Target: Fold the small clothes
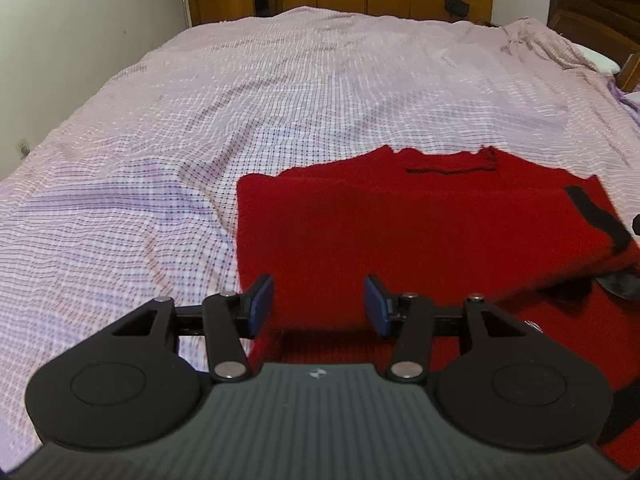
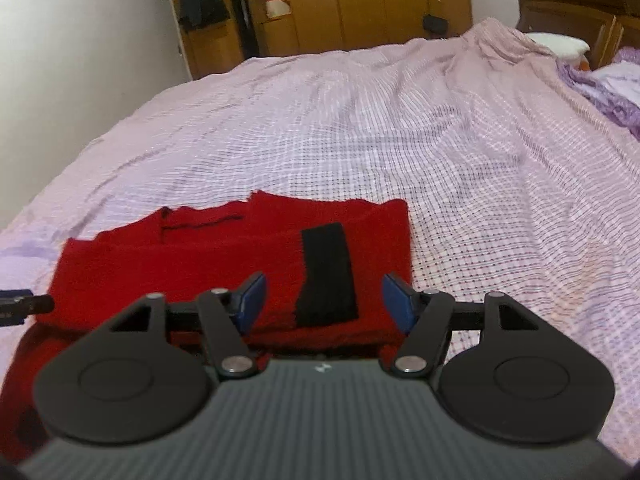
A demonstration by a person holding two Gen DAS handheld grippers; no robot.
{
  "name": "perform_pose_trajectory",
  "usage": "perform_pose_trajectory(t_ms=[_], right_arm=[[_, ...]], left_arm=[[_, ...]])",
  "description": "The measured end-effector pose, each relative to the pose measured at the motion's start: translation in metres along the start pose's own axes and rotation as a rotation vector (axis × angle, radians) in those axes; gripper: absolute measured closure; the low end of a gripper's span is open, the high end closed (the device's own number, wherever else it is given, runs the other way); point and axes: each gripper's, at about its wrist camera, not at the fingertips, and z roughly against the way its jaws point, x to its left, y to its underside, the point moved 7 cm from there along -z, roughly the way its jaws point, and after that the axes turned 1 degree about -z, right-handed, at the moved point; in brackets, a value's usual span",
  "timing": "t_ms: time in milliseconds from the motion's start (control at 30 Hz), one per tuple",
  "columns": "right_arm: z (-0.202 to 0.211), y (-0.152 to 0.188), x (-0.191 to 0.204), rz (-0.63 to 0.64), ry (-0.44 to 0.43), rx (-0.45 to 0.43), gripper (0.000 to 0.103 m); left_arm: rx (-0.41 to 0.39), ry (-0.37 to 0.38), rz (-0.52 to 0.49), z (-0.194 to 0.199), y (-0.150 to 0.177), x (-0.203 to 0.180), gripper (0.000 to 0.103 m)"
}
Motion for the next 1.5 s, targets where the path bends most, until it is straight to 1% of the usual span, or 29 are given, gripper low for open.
perform_pose_trajectory(t_ms=[200,333,467,600,700,833,933,1067,1200,1300,1500], right_arm=[[0.041,0.002,0.018,0.049,-0.072,0.008,0.037],[0.065,0.009,0.031,0.056,-0.123,0.037,0.037],[0.086,0.019,0.041,0.073,-0.155,0.05,0.037],[0.106,0.029,0.048,0.101,-0.164,0.056,0.037],[0.119,0.037,0.054,0.135,-0.174,0.066,0.037],[0.134,0.05,0.06,0.225,-0.174,0.099,0.037],[0.142,0.066,0.062,0.293,-0.17,0.131,0.037],[0.144,0.1,0.063,0.358,-0.161,0.171,0.037],[0.141,0.134,0.066,0.433,-0.147,0.2,0.037],[0.141,0.154,0.074,0.534,-0.14,0.219,0.037],[0.15,0.181,0.08,0.768,-0.098,0.216,0.037]], left_arm=[[-0.032,0.007,-0.011,0.049,0.012,-0.004,0.034],[-0.041,0.007,0.014,0.078,0.027,-0.003,0.028],[-0.038,0.014,0.029,0.103,0.043,-0.003,0.026],[-0.038,0.014,0.017,0.122,0.055,-0.006,0.026],[-0.039,0.026,0.01,0.133,0.064,-0.01,0.025],[-0.025,0.065,-0.006,0.142,0.079,-0.018,0.023],[-0.005,0.086,-0.02,0.145,0.096,-0.025,0.022],[0.026,0.097,-0.032,0.142,0.122,-0.033,0.021],[0.081,0.117,-0.053,0.133,0.151,-0.04,0.021],[0.101,0.112,-0.07,0.13,0.167,-0.04,0.021],[0.111,0.125,-0.064,0.132,0.184,-0.032,0.021]])
